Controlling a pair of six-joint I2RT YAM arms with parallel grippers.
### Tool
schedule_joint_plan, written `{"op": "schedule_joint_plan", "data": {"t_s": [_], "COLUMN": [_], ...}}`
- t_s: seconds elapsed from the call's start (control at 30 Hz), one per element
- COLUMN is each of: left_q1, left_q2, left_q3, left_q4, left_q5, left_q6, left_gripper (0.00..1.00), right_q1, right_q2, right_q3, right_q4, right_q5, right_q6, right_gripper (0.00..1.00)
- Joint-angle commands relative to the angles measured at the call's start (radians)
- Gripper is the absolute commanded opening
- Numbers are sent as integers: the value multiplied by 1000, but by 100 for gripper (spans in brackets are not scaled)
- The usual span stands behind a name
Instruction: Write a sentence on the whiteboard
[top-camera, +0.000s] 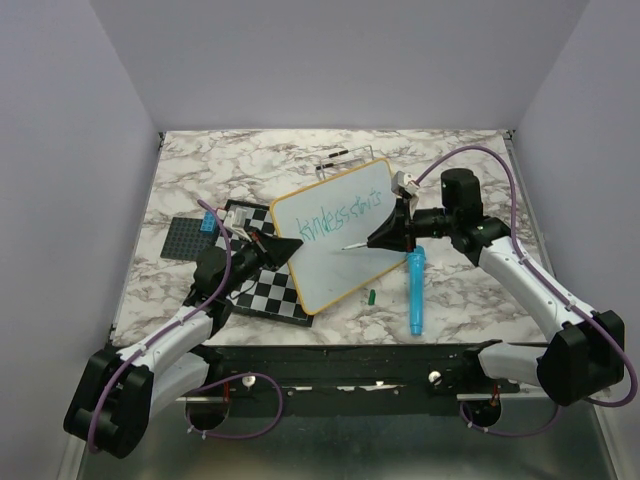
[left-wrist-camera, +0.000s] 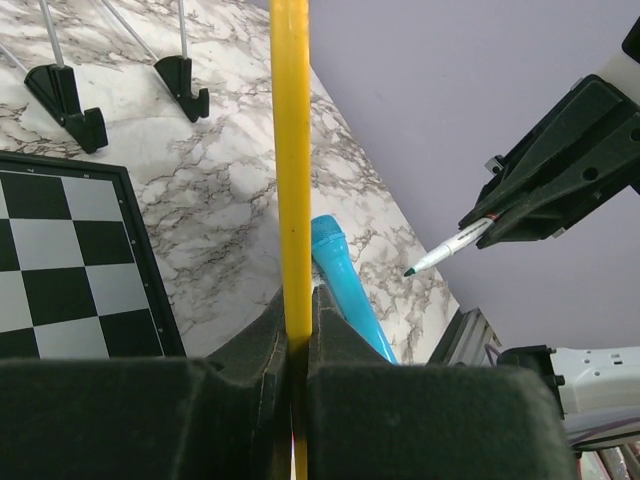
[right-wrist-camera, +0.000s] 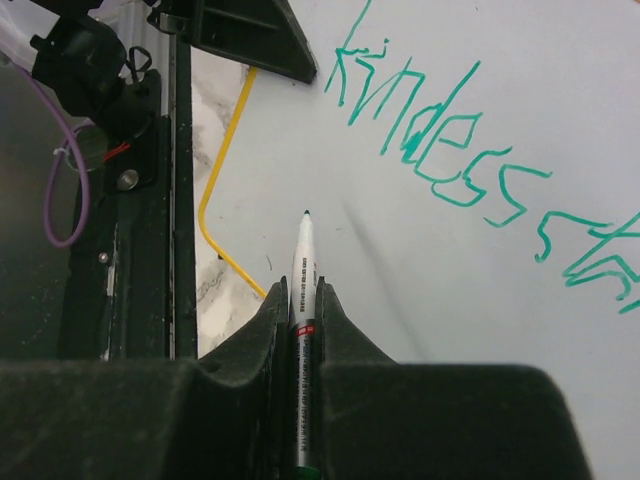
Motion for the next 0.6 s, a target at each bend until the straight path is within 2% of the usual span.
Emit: {"op": "schedule_joint_plan", "data": {"t_s": [0.0,0.57], "left_q1": [-5,-5], "left_q2": [-16,-34], "left_q3": [-3,-37], "left_q4": [145,178], "left_q5": [-46,-91], "left_q6": [-18,-66], "left_gripper": [0,0], "right_q1": [3,3], "right_q2": [-14,-7], "right_q3": [30,46], "right_q4": [-49,-82], "right_q5": [21,26], "right_q6": [-60,-86], "right_gripper": [1,1]}}
